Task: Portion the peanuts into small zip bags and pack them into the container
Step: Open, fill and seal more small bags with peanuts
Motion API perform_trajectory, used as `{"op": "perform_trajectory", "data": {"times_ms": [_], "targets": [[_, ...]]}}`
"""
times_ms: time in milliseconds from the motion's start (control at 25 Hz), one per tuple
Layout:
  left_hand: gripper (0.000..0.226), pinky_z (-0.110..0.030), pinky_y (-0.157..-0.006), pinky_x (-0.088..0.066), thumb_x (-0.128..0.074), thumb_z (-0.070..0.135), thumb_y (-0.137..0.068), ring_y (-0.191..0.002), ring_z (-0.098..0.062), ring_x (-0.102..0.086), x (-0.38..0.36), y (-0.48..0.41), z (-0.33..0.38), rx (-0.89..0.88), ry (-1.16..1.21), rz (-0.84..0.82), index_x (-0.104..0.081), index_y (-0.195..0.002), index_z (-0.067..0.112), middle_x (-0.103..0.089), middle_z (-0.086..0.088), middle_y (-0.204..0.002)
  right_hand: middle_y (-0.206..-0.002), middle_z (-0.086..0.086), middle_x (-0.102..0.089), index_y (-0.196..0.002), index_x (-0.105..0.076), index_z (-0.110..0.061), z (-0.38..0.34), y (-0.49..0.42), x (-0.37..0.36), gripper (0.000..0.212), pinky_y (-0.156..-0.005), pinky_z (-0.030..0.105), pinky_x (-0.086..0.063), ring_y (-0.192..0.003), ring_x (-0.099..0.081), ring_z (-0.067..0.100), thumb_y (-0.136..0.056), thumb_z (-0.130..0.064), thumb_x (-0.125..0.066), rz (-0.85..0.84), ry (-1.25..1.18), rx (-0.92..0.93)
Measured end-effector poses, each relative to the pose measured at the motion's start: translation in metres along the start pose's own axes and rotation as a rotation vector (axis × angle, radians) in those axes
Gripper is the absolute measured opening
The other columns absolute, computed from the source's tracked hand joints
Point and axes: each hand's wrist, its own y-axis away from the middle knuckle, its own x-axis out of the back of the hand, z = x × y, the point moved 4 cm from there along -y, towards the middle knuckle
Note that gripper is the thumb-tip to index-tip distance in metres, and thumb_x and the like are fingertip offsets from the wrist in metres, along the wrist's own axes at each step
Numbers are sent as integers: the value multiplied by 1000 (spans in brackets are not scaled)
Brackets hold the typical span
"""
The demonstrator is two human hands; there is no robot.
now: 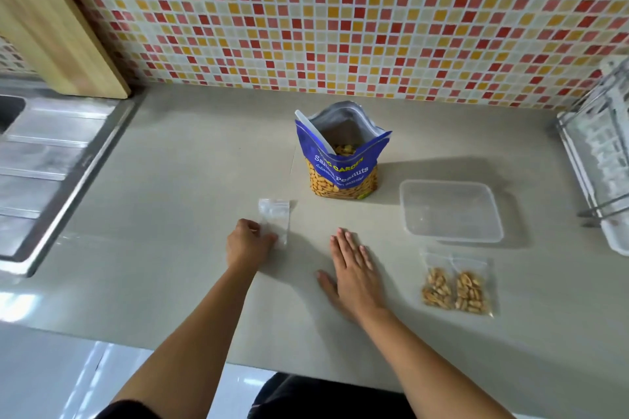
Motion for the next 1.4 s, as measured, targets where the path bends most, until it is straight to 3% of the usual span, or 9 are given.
{"op": "perform_trajectory", "data": {"times_ms": [360, 520, 640, 760, 880, 1000, 1160, 1280, 1400], "targets": [[30, -33, -74, -49, -71, 29, -78, -92, -27, -61, 24, -2, -3, -67, -45, -7, -59, -102, 15, -63, -4, -91, -140, 9, -50, -131, -51, -8, 1, -1, -3, 67, -106, 33, -22, -129, -48, 23, -84, -53, -36, 55, -3, 13], [21, -29, -67, -46, -68, 28, -80, -84, -23, -61, 33, 3, -1, -108, 14, -15, -61, -94, 14, -64, -2, -87, -139, 10, -51, -128, -53, -8, 0, -3, -1, 65, -106, 37, -37, -128, -49, 25, -83, -53, -40, 142, -51, 51], [10, -24, -56, -36, -66, 18, -84, -69, -17, -53, 34, 18, 7, -83, 424, -193, -59, -80, 13, -63, 0, -78, -131, 9, -56, -124, -55, -7, -7, -8, 16, 53, -102, 28, -36, -122, -48, 19, -85, -43, -51, 293, -414, -30], [15, -24, -52, -25, -60, 13, -87, -66, -9, -49, 35, 33, 25, -21, 739, -435, -53, -74, 18, -67, 4, -75, -104, -3, -67, -103, -61, -21, -32, -14, 47, 17, -85, 20, -44, -97, -61, 12, -89, -32, -60, 181, -986, -253], [22, -24, -51, -23, -56, 8, -87, -60, -6, -49, 38, 43, 49, -63, 766, -558, -49, -69, 20, -72, 7, -73, -93, -4, -67, -99, -60, -20, -54, -23, 71, 14, -77, 18, -47, -86, -64, 9, -91, -32, -56, 26, -1353, -387], [22, -25, -53, -23, -65, 14, -80, -63, -3, -50, 37, 57, 63, -179, 648, -639, -50, -66, 21, -69, 9, -76, -85, -3, -67, -97, -60, -18, -56, -29, 88, 12, -76, 22, -47, -77, -63, 9, -87, -24, -64, 141, -1545, -417], [10, -23, -57, -28, -70, 20, -74, -68, -7, -46, 32, 67, 71, -236, 644, -701, -61, -72, 23, -59, 5, -79, -73, 0, -61, -85, -64, -17, -44, -29, 105, 15, -71, 27, -47, -65, -54, 12, -82, -2, -65, 256, -1534, -419], [8, -20, -66, -39, -58, 10, -88, -71, -10, -55, 39, 60, 81, -175, 897, -660, -60, -94, 15, -65, -2, -87, -66, -3, -58, -77, -67, -19, -34, -29, 121, 17, -65, 23, -46, -60, -49, 9, -85, -5, -62, 268, -1451, -386], [19, -18, -64, -47, -56, 1, -88, -68, -14, -57, 48, 55, 90, -208, 890, -658, -60, -106, 6, -67, -5, -80, -66, -5, -56, -80, -68, -21, -27, -27, 133, 19, -57, 16, -41, -58, -46, 5, -88, -6, -59, 271, -1415, -342]]}}
